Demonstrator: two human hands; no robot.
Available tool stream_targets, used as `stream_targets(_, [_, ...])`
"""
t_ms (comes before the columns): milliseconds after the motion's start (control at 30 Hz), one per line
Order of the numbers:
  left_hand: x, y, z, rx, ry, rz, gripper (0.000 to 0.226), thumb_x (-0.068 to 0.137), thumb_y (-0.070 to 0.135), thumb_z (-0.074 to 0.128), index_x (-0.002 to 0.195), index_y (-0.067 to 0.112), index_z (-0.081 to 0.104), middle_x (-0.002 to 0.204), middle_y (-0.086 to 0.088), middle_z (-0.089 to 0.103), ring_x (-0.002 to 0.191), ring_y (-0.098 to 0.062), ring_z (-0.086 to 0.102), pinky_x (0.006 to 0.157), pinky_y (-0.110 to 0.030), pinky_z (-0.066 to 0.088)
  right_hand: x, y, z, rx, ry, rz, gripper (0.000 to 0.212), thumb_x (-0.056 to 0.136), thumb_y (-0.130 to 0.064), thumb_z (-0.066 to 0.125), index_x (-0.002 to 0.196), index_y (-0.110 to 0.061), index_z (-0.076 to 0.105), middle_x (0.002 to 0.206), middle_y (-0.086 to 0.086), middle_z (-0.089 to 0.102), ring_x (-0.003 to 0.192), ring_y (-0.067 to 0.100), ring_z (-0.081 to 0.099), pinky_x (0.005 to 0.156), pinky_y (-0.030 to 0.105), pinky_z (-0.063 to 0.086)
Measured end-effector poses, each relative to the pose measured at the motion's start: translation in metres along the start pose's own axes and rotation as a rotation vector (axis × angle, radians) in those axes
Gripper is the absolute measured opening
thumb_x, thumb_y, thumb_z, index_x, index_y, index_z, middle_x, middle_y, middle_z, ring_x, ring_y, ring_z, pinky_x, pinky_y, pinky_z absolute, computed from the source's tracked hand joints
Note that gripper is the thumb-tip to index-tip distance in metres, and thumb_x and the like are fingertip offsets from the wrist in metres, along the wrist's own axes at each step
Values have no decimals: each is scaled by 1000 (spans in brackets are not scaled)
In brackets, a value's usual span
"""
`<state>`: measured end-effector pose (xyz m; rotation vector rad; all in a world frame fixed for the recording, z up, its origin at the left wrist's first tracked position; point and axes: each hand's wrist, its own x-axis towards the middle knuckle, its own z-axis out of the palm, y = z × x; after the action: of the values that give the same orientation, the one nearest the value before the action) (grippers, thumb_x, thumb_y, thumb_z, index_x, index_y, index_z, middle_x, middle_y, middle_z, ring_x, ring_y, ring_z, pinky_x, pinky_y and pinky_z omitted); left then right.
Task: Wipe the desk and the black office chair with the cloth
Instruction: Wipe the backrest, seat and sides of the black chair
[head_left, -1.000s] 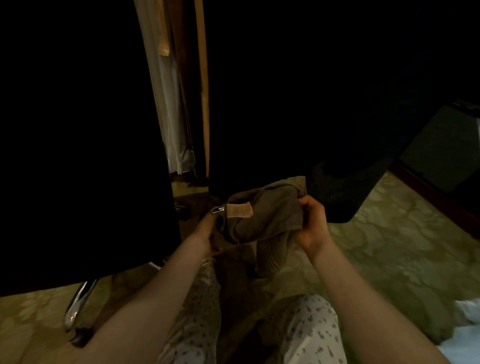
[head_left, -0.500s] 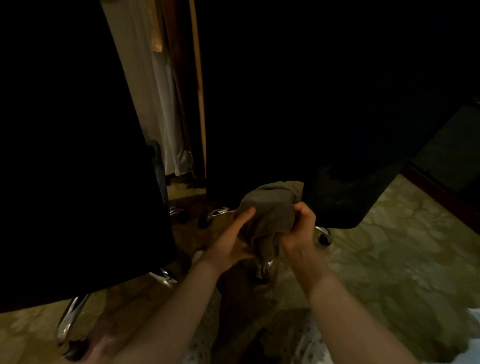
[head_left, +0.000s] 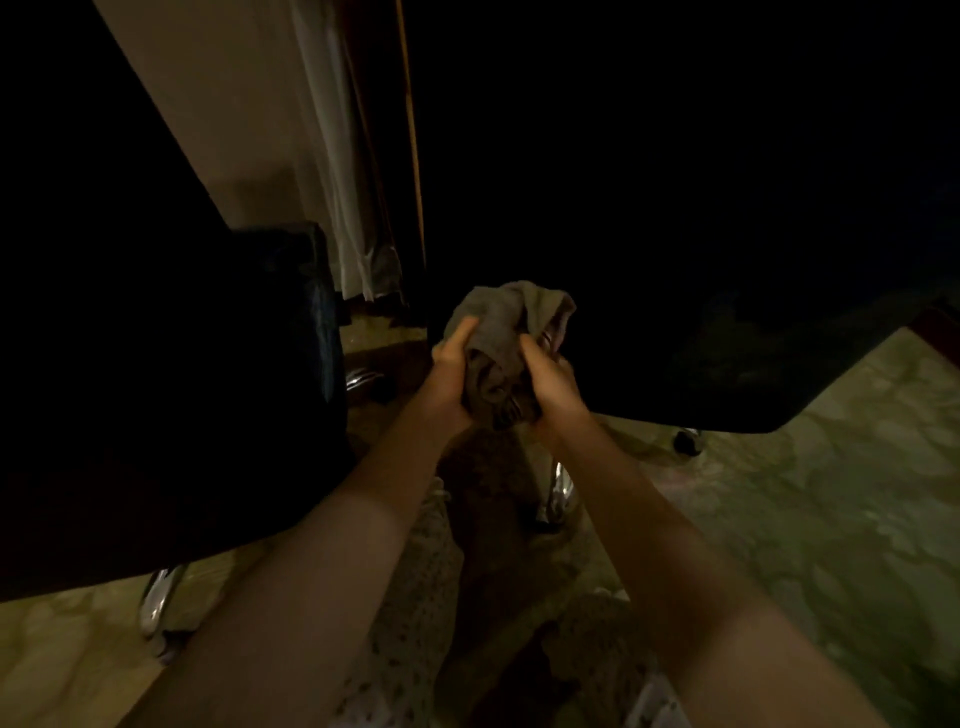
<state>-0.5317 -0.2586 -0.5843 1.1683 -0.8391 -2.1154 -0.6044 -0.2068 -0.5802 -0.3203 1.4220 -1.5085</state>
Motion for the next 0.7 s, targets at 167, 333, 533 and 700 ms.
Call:
stream_targets(167, [32, 34, -18, -56, 213, 186, 74, 78, 48, 67, 138, 16, 38, 131, -15, 50, 112, -29, 54, 91, -41, 48, 20, -11, 35, -331, 178, -516, 36, 89, -20, 63, 120, -5, 58, 119, 14, 58, 112, 26, 55, 89, 30, 46])
stream_targets(333, [26, 44, -38, -121, 206, 158, 30, 92, 44, 46, 109, 21, 55, 96, 1, 55, 93, -18, 54, 80, -37, 46, 55, -28, 30, -1312, 264, -1709, 27, 86, -15, 47, 90, -11, 73, 113, 13, 49, 95, 30, 42, 74, 38, 36])
stream_targets(533, [46, 45, -20, -111, 126, 357, 24, 100, 28, 34, 117, 19, 49, 104, -2, 57, 94, -18, 56, 78, -35, 49, 89, -15, 31, -1793, 193, -1637, 19, 65, -16, 73, 83, -12, 69, 131, 7, 43, 108, 30, 38, 82, 48, 48])
stream_targets(700, [85, 22, -31, -58, 253, 330, 26, 100, 6, 29, 84, 14, 48, 84, -5, 47, 79, -16, 48, 76, -31, 42, 99, 2, 18, -1817, 67, -1598, 33, 51, -13, 87, 81, -10, 72, 121, 7, 63, 105, 30, 39, 73, 51, 53])
